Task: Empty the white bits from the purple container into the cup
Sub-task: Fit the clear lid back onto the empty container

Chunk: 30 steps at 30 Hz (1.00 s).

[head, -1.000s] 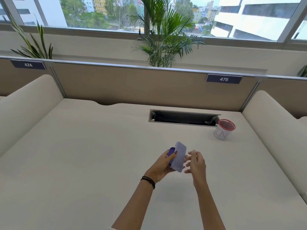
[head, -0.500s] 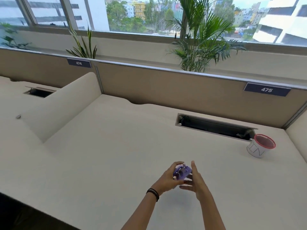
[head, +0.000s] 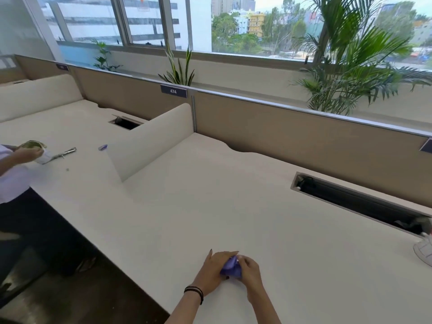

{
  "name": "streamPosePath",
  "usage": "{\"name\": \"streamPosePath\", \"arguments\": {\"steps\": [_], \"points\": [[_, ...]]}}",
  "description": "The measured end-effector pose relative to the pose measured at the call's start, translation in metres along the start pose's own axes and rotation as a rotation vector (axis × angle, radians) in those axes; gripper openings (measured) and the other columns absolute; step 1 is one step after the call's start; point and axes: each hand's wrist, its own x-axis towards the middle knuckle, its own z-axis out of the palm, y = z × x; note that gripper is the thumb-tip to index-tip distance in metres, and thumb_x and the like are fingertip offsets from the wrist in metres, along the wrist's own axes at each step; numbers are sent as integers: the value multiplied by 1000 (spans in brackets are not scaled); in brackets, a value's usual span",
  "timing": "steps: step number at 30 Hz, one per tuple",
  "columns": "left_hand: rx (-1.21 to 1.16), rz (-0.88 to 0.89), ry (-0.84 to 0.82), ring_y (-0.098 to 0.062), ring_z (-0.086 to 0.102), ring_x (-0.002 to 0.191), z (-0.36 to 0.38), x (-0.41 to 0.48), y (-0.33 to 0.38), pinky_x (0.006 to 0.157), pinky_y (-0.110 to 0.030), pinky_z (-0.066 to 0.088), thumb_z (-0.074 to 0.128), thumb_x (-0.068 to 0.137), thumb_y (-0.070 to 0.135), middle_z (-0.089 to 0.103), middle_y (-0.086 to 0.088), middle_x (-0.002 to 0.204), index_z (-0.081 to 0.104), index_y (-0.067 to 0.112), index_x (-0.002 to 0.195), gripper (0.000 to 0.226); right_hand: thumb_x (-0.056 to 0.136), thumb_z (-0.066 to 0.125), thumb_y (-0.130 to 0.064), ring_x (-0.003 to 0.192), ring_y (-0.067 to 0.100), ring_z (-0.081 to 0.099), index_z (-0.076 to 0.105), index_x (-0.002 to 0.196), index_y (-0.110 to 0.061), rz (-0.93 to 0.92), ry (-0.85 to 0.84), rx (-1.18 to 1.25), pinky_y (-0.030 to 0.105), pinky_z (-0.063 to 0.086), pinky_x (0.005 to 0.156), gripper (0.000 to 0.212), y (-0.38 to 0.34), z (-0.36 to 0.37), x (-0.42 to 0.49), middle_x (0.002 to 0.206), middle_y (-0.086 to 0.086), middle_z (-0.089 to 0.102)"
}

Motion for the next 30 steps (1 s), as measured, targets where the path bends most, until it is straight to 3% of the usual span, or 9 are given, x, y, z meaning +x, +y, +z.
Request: {"name": "streamPosePath", "arguments": {"steps": [2, 6, 14, 16, 18, 22, 25, 27, 30], "points": [[36, 0, -12, -7, 31, 138, -5, -5, -6, 121, -39, 6, 53, 92, 15, 42, 11, 144, 38, 26, 141, 53, 93, 52, -11, 81, 24, 59, 65, 79, -9, -16, 9, -21, 32, 51, 66, 19, 5, 7, 0, 90, 13, 65], [170, 46, -83, -11, 19, 144, -15, -7, -14, 119, -25, 12, 56, 90, 15, 34, 4, 150, 36, 16, 143, 56, 91, 55, -5, 74, 22, 57, 65, 77, -4, -2, 30, -37, 29, 49, 63, 17, 16, 15, 3, 87, 14, 64], [238, 23, -150, -11, 14, 146, -24, -12, -22, 117, -24, 15, 61, 89, 20, 26, 2, 155, 34, 14, 144, 62, 90, 52, -4, 69, 23, 51, 65, 75, 3, -44, 42, -169, 29, 40, 65, 21, 27, 27, -1, 73, 11, 60], [230, 25, -160, -12, 15, 146, -25, -11, -23, 117, -23, 14, 62, 88, 19, 26, 1, 155, 34, 13, 144, 63, 90, 49, -4, 61, 19, 42, 57, 64, 4, -82, 67, -251, 29, 32, 57, 28, 26, 30, -3, 63, 9, 52], [230, 20, -167, -12, 17, 145, -26, -10, -24, 117, -22, 13, 63, 88, 19, 27, 1, 155, 34, 14, 145, 64, 89, 47, -2, 53, 16, 32, 42, 53, -8, -140, 104, -344, 27, 23, 50, 37, 24, 35, -5, 55, 7, 42], [248, 0, -200, -11, 18, 144, -26, -7, -25, 117, -22, 14, 65, 86, 21, 22, 0, 157, 32, 16, 146, 69, 88, 46, 0, 49, 14, 26, 29, 46, -17, -200, 144, -392, 26, 18, 47, 48, 23, 35, -8, 48, 1, 33], [287, 5, -244, -12, 19, 144, -26, -1, -22, 117, -24, 14, 67, 84, 24, 19, 0, 158, 35, 18, 145, 68, 86, 50, 1, 57, 18, 29, 45, 50, -2, -131, 107, -344, 26, 20, 49, 36, 25, 28, -8, 56, 11, 40], [304, 0, -270, -13, 21, 143, -26, 1, -20, 117, -27, 15, 68, 83, 25, 18, 2, 159, 37, 20, 144, 68, 86, 51, -1, 58, 24, 41, 62, 65, 7, -94, 84, -314, 26, 31, 53, 25, 24, 23, -10, 63, 16, 55], [291, -23, -310, -16, 25, 140, -28, 6, -20, 116, -29, 18, 71, 80, 22, 16, 4, 159, 35, 22, 145, 74, 86, 50, 3, 86, 22, 58, 67, 99, 4, -54, 90, -306, 25, 43, 79, 22, 21, 18, -11, 93, 13, 66]]}}
